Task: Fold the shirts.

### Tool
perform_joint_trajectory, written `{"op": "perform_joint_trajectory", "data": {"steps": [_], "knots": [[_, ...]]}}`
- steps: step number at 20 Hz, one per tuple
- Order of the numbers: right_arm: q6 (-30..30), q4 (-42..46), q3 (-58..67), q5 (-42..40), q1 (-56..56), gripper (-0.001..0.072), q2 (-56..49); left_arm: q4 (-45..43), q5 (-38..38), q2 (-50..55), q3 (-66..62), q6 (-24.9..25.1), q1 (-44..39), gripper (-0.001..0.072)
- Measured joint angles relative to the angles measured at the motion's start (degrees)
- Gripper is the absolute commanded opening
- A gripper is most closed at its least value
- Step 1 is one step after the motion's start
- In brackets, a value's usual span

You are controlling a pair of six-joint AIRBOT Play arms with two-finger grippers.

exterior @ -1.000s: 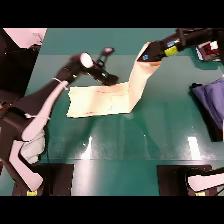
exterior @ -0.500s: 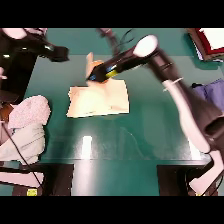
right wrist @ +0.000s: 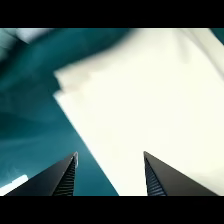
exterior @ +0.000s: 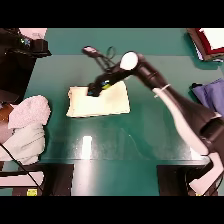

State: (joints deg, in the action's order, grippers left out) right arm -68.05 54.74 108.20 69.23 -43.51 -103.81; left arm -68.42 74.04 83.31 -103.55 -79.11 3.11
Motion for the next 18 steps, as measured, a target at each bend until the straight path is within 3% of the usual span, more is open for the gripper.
{"op": "perform_joint_trajectory", "data": {"steps": [1, 3, 5, 6, 9, 16, 17, 18], "knots": [[-0.79, 1.46, -3.54, 0.9, 2.78, 0.0478, 2.27, 0.35, 0.28, 0.02, 0.15, 0.0, 0.07, 0.0028], [-2.91, 3.43, -11.17, 1.16, 8.66, 0.072, 5.92, 1.9, 0.63, 0.07, 0.5, 0.02, 0.09, 0.0028], [-5.07, 4.02, -18.47, -0.11, 14.8, 0.0719, 8.22, 3.82, 0.72, 0.17, 0.92, 0.04, 0.04, 0.0028], [-5.49, 2.84, -21.97, -0.83, 17.51, 0.0715, 8.68, 4.66, 0.66, 0.17, 1.03, 0.04, 0.09, 0.0028], [-6.12, -3.78, -29.38, -3.19, 23.08, 0.0613, 7.78, 6.25, 0.11, 0.24, 1.29, 0.07, 0.09, 0.0028], [-0.68, -24.02, -31.8, -6.34, 21.16, 0.0573, -1.18, 7.48, -0.31, 0.24, 1.46, 0.07, 0.07, 0.0028], [-0.35, -25.14, -30.58, -6.62, 20.02, 0.0546, -2.45, 7.48, -0.35, 0.24, 1.46, 0.07, 0.09, 0.0028], [-0.07, -25.64, -28.98, -7.04, 18.69, 0.0408, -3.65, 7.48, -0.42, 0.24, 1.46, 0.07, 0.11, 0.0028]]}}
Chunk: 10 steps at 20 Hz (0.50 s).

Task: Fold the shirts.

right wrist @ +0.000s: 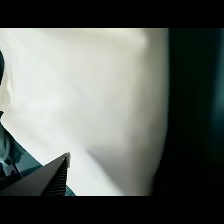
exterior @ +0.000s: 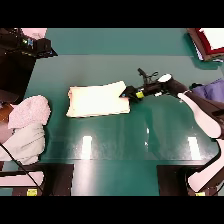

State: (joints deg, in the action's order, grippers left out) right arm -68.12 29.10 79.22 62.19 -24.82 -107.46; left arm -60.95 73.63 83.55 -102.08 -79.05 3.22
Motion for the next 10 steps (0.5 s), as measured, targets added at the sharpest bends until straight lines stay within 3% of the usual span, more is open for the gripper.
{"op": "perform_joint_trajectory", "data": {"steps": [2, 3, 10], "knots": [[0.28, 0.04, 2.97, -0.81, -2.27, 0.0046, -2.05, 0.07, -0.02, 0.0, 0.0, 0.02, -0.02, 0.0028], [0.39, 0.04, 4.42, -1.6, -3.28, 0.0012, -2.73, 0.09, 0.0, 0.0, 0.02, 0.02, -0.02, 0.0028], [-1.75, 5.7, 9.51, -0.96, -1.14, 0.0011, 2.51, -0.22, 1.01, 0.0, 0.0, 0.59, -4.28, 0.0028]]}}
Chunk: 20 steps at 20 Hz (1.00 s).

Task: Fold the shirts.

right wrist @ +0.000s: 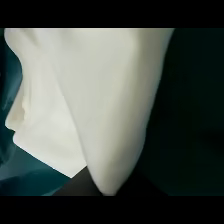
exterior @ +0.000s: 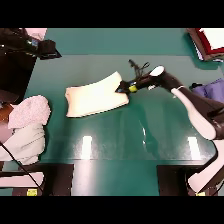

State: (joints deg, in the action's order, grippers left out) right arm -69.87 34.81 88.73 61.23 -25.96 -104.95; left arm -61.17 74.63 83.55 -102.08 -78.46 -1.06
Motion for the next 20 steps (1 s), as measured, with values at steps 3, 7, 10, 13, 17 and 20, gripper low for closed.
{"op": "perform_joint_trajectory", "data": {"steps": [3, 7, 10, 13, 17, 20], "knots": [[-1.64, 4.72, 0.44, 2.97, 7.96, 0.0011, 7.63, -0.02, -0.74, 0.0, 0.02, 0.55, -4.94, 0.0028], [-2.97, 11.52, 0.57, 7.15, 22.82, 0.0011, 16.68, -0.15, -4.15, 0.0, 0.02, 0.79, -11.85, 0.0028], [-3.28, 14.05, 0.66, 7.96, 34.42, 0.001, 20.52, -0.11, -6.32, 0.0, 0.02, 0.83, -16.57, 0.0028], [-3.26, 14.97, 0.66, 6.62, 43.76, 0.001, 21.73, -0.13, -7.34, 0.0, 0.02, 0.85, -20.02, 0.0028], [-3.23, 15.41, 0.81, 2.75, 51.95, 0.001, 21.81, -0.09, -7.85, 0.0, 0.02, 0.87, -22.4, 0.0028], [-3.17, 14.36, 3.04, 1.03, 55.23, 0.001, 21.81, -0.17, -8.11, 0.0, 0.02, 0.81, -22.88, 0.0028]]}}
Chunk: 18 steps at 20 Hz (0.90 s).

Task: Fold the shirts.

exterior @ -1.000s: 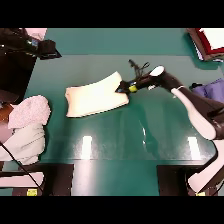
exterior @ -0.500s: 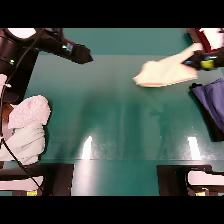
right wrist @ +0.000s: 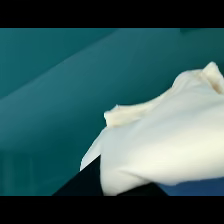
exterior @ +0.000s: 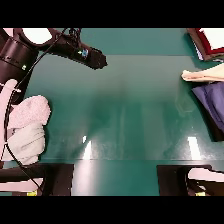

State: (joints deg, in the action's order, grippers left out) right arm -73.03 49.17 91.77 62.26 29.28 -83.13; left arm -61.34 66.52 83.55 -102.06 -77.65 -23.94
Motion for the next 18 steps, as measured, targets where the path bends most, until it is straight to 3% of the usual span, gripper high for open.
{"op": "perform_joint_trajectory", "data": {"steps": [9, 13, 18], "knots": [[0.04, -1.16, 11.91, 8.72, 7.8, 0.001, 1.53, -0.09, -0.02, 0.0, 0.0, -0.02, -0.33, 0.0028], [0.04, 0.92, 5.73, 10.93, 12.13, 0.0012, 6.27, -0.92, 0.09, 0.0, 0.0, 0.02, -0.33, 0.0028], [0.02, 11.43, -7.48, 12.85, 17.03, 0.0018, 14.47, -2.25, 0.26, 0.0, 0.0, 0.35, -0.33, 0.0028]]}}
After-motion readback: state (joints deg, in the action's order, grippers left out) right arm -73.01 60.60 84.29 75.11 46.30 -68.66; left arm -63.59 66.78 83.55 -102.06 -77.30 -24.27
